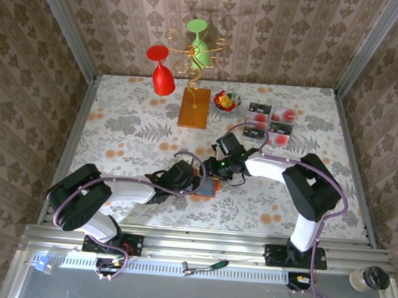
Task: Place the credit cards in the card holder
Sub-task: Flip over the card slot on the card holder.
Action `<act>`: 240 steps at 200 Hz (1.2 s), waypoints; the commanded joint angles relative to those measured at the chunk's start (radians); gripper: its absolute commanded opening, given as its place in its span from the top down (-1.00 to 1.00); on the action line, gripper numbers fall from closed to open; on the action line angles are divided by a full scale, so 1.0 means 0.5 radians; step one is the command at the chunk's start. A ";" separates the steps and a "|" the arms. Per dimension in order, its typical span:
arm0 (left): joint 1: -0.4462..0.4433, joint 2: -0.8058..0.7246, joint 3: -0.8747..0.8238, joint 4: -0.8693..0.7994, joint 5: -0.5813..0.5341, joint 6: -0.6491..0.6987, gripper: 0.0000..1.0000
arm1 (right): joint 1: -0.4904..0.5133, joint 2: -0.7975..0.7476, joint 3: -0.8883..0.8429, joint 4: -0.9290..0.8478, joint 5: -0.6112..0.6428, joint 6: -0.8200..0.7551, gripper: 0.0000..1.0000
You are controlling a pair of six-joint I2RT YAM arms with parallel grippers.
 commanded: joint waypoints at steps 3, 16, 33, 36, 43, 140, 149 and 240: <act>0.000 -0.133 -0.022 -0.068 -0.038 -0.015 -0.29 | 0.020 -0.086 0.017 0.030 -0.085 0.045 0.04; 0.013 -0.194 -0.038 -0.073 -0.038 -0.024 -0.30 | 0.031 -0.111 0.011 0.041 -0.092 0.070 0.01; 0.036 -0.268 -0.068 -0.072 -0.042 -0.042 -0.31 | 0.050 -0.137 0.014 0.047 -0.094 0.096 -0.02; 0.041 -0.277 -0.076 -0.074 -0.045 -0.046 -0.31 | 0.053 -0.139 0.015 0.048 -0.096 0.103 -0.03; 0.050 -0.307 -0.093 -0.075 -0.050 -0.058 -0.31 | 0.061 -0.143 0.013 0.058 -0.101 0.116 -0.04; 0.203 -0.665 -0.353 -0.126 -0.098 -0.170 -0.31 | 0.178 -0.098 0.106 0.154 -0.115 0.329 -0.27; 0.220 -0.735 -0.371 -0.152 -0.106 -0.173 -0.31 | 0.185 -0.089 0.117 0.172 -0.117 0.354 -0.28; 0.364 -1.339 -0.531 -0.445 -0.106 -0.199 -0.32 | 0.260 0.155 0.244 0.386 -0.147 0.607 -0.30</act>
